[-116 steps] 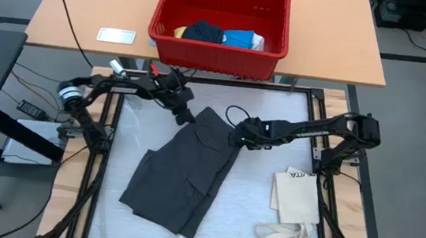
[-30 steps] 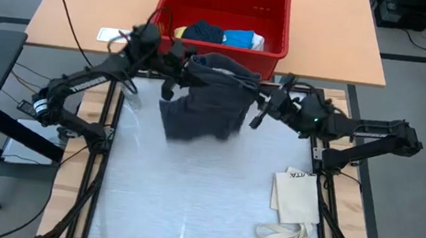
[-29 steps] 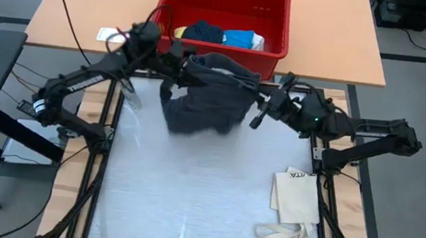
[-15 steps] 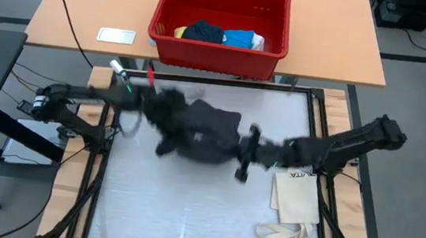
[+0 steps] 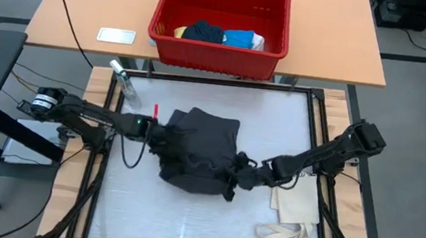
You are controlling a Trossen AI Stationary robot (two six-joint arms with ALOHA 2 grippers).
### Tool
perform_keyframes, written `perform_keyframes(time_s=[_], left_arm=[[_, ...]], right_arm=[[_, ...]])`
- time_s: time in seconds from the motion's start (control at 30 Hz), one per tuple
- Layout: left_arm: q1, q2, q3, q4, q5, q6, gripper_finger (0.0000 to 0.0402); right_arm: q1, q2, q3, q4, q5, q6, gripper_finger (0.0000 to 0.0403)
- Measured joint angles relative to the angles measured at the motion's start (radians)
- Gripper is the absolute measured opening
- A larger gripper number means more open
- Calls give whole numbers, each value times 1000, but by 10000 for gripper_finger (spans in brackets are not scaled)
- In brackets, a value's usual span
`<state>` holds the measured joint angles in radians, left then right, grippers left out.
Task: Fold laundry
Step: Fold the dark blue shorts
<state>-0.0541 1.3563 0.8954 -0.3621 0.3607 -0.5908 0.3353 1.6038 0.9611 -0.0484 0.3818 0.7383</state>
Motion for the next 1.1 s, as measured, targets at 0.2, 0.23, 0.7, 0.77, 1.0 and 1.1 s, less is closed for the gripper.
perform_keyframes(time_s=[0.2, 0.23, 0.7, 0.77, 1.0, 1.1], left_arm=[[188, 0, 126, -104, -153, 222, 37], [219, 0, 135, -100, -198, 269, 37], [628, 127, 129, 16, -309, 381, 37], [673, 165, 122, -28, -345, 347, 37], [736, 265, 123, -33, -321, 382, 37], [739, 266, 126, 17, -319, 395, 39]], right_arm=[[-173, -96, 1, -190, 72, -5, 26], [-209, -100, 2, -205, 69, -14, 26], [-582, -63, -2, -34, -35, -159, 83], [-611, -65, -5, -65, -21, -146, 123], [-643, -64, -4, -190, -14, -73, 223], [-640, -64, -3, -176, -72, -91, 229]])
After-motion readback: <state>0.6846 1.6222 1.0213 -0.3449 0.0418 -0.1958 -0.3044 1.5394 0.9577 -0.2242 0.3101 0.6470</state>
